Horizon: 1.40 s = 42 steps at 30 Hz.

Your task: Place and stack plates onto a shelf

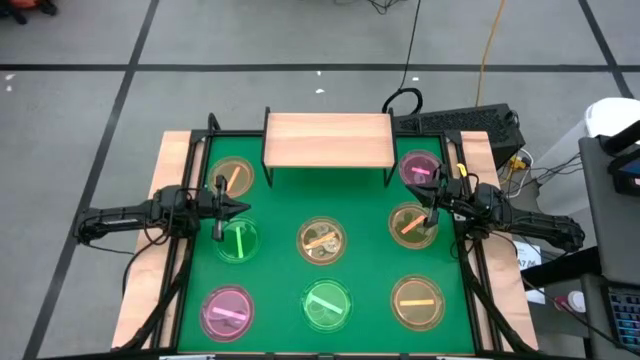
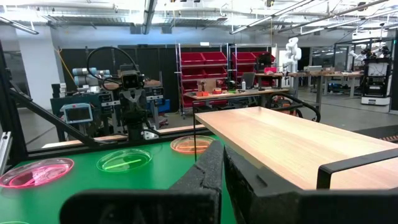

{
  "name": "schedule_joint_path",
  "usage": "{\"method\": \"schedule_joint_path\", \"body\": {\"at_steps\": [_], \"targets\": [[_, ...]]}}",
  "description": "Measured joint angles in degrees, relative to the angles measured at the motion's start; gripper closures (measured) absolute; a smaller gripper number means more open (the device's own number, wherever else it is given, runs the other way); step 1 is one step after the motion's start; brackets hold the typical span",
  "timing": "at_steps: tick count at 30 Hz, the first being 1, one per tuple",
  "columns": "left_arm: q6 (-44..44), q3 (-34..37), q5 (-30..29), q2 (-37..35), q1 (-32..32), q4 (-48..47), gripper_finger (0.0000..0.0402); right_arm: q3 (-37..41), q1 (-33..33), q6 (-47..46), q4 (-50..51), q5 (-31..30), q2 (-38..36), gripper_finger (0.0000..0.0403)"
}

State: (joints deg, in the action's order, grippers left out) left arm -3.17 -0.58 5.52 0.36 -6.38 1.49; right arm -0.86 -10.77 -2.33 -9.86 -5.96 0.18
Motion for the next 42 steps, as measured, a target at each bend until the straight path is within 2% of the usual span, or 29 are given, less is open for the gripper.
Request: {"method": "schedule_joint_path", "body": {"at_steps": [11, 26, 42], "targets": [[0.01, 0.00, -0.02, 0.00, -0.01, 0.00, 0.0398, 0.01, 0.01, 0.44, -0.91, 0.00, -0.01, 0.0403], [0.00, -0.01, 0.00, 0.00, 0.01, 0.00, 0.0398, 0.02, -0.02, 1.57, -14.88, -0.12, 0.01, 0.0403], [0.02, 0.00, 0.00, 0.00, -0.01, -0.02, 0.0398, 0.02, -0.02, -1.77, -13.66, 0.20, 0.07, 0.0403]]}}
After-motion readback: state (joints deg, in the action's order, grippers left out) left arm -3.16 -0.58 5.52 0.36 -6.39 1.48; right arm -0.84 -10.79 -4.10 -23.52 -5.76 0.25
